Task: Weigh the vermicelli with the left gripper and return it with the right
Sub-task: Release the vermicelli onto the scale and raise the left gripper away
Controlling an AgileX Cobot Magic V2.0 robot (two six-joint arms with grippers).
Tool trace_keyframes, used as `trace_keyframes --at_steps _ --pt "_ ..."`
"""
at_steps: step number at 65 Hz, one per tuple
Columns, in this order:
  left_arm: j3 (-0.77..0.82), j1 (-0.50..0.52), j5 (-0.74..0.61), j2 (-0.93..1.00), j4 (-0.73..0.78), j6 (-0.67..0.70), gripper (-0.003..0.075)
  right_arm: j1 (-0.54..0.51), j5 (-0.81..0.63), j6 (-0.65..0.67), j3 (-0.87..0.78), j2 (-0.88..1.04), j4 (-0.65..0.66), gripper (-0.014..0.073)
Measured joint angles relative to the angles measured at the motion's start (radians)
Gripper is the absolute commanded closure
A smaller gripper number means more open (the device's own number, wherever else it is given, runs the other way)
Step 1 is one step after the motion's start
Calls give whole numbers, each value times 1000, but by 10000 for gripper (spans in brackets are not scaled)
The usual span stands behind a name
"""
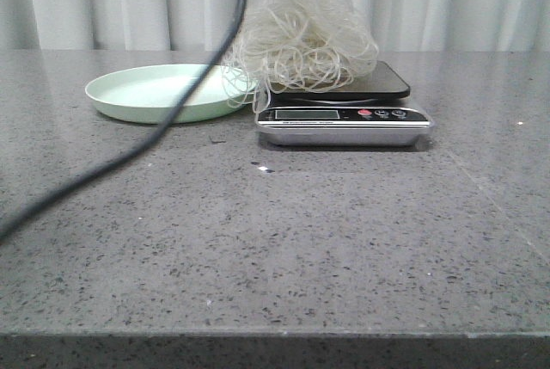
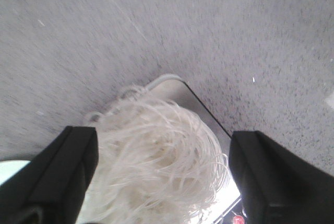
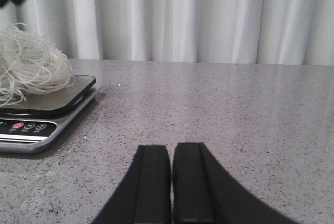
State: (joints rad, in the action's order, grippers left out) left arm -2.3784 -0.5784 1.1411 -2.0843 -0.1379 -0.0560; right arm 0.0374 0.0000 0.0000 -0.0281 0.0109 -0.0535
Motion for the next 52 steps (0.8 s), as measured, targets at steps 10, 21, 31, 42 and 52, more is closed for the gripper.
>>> trace_keyframes --at_steps 10,21,31,42,52 --pt "-38 11 39 94 56 0 154 0 0 0 0 0 0 403" --pt "-38 64 85 216 76 -4 169 0 0 0 0 0 0 403" --pt "30 109 112 347 102 -41 236 0 0 0 0 0 0 403" --pt "257 131 78 535 103 -79 281 0 0 0 0 0 0 403" --pt "590 131 -70 775 101 -93 282 0 0 0 0 0 0 403"
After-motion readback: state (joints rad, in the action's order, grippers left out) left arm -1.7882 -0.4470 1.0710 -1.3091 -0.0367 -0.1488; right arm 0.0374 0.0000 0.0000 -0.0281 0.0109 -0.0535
